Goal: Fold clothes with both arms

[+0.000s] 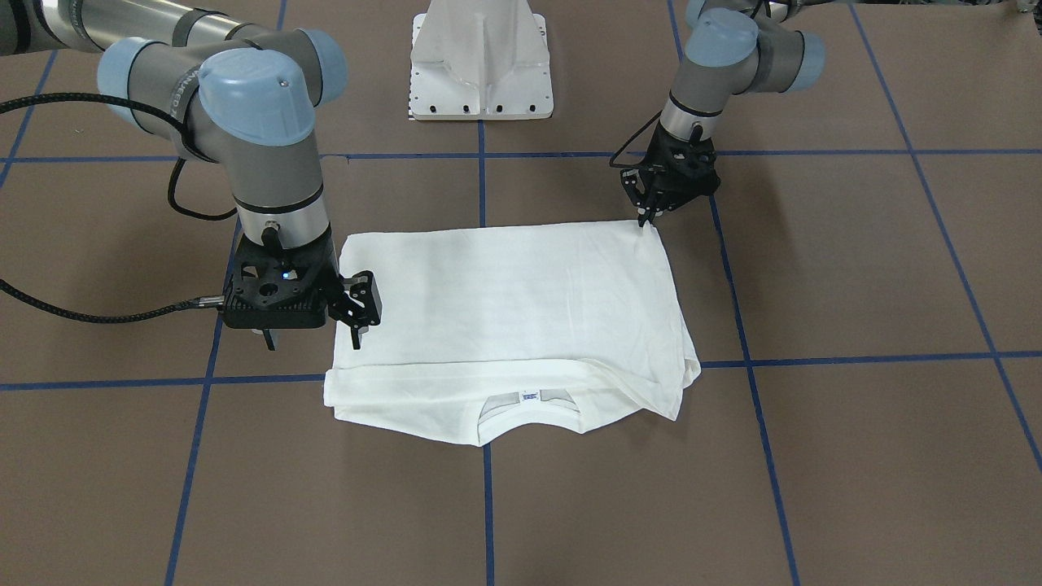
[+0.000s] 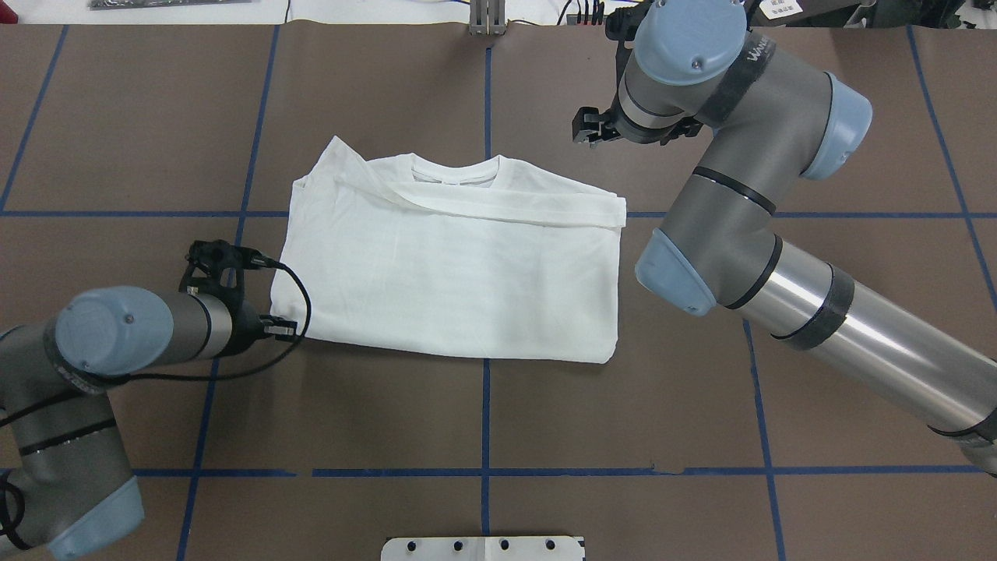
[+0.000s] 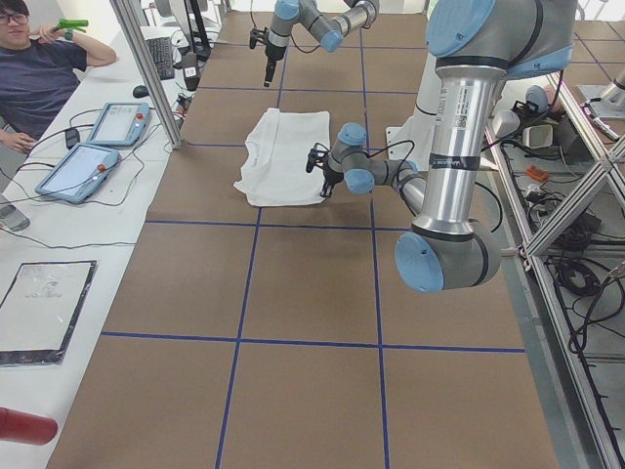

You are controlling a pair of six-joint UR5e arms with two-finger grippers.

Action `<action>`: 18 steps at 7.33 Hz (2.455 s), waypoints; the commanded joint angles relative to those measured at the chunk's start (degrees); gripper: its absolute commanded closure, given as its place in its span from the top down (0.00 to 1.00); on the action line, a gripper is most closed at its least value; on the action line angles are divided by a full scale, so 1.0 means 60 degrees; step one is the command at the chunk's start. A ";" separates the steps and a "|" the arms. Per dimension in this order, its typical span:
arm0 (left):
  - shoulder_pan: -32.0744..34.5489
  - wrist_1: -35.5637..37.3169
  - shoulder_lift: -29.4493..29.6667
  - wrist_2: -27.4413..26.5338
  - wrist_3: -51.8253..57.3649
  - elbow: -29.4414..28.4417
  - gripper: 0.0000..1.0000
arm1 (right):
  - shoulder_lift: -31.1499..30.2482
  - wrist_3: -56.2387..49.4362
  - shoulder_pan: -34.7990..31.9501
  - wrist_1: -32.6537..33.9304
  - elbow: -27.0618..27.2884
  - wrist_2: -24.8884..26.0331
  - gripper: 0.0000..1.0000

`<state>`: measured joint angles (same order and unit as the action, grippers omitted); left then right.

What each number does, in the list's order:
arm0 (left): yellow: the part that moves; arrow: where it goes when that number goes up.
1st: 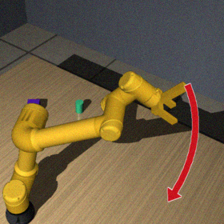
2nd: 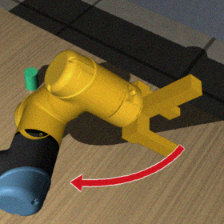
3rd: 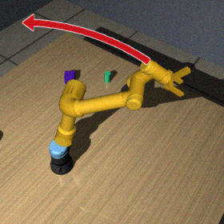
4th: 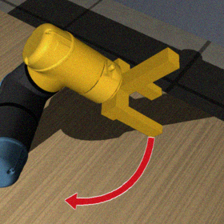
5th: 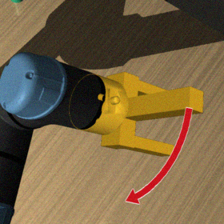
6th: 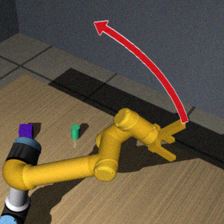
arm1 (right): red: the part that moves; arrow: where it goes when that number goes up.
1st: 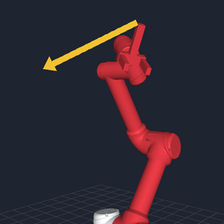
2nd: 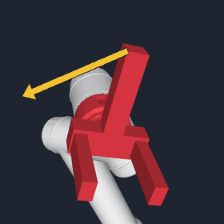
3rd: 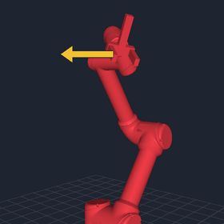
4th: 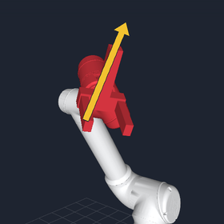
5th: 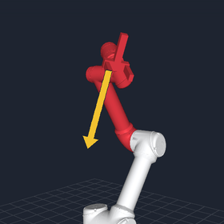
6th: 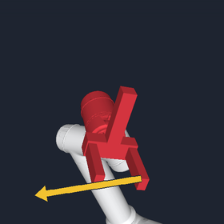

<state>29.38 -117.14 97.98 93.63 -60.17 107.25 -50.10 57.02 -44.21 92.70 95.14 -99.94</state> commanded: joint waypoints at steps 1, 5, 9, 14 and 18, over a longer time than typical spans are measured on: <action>0.1950 -0.0031 0.0497 -0.0004 0.2197 -0.1329 0.00 | 0.0000 0.0018 0.0074 -0.0026 0.0008 0.0002 1.00; 0.3671 -0.0483 0.5106 -0.0004 0.3434 -0.6905 0.00 | 0.0015 0.0120 0.0220 -0.0040 0.0037 0.0031 1.00; 0.4184 -0.2494 0.5565 0.1317 0.4255 -0.7783 1.00 | 0.0423 0.2642 0.1212 -0.0084 0.0126 0.0235 1.00; 0.4376 -0.2537 0.3768 0.2310 0.3702 -0.5424 1.00 | 0.1802 0.5920 0.2637 -0.1971 -0.2876 0.2154 0.75; 0.4332 -0.2537 0.3695 0.2310 0.3670 -0.5439 1.00 | 0.1773 0.5572 0.2798 -0.1974 -0.3536 0.2521 0.57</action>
<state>55.40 -132.36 120.29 107.49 -38.11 74.60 -39.54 91.42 -27.56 80.90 74.97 -85.41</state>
